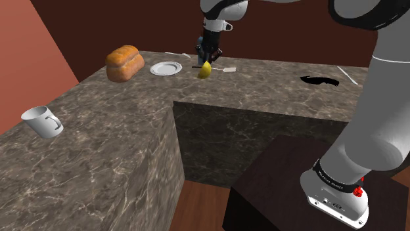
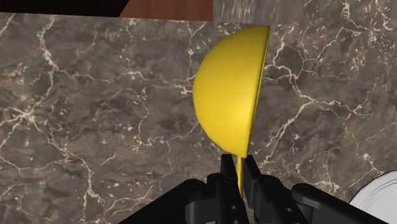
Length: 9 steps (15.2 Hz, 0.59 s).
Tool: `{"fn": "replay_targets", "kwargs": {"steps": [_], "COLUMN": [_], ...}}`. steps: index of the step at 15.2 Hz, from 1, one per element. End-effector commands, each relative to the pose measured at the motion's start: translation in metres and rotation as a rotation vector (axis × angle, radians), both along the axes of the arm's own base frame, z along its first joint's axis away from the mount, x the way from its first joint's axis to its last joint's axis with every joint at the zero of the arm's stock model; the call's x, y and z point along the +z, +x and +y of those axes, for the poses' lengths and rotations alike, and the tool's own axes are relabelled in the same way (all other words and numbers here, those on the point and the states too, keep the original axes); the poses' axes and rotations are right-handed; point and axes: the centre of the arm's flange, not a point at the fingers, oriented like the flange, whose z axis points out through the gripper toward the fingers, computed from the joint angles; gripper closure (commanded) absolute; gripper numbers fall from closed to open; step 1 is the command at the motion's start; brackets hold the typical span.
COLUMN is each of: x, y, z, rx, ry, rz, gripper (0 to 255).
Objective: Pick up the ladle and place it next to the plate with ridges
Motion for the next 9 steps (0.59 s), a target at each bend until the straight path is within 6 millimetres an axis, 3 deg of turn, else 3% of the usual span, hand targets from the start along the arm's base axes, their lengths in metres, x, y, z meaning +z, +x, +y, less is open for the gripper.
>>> {"fn": "replay_targets", "kwargs": {"steps": [1,9], "x": [0.003,0.003], "y": [0.023,0.096], "z": [0.02,0.089], "rx": [-0.001,-0.001], "ry": [0.001,0.001], "rz": [0.0,0.0], "gripper": [255,255]}}
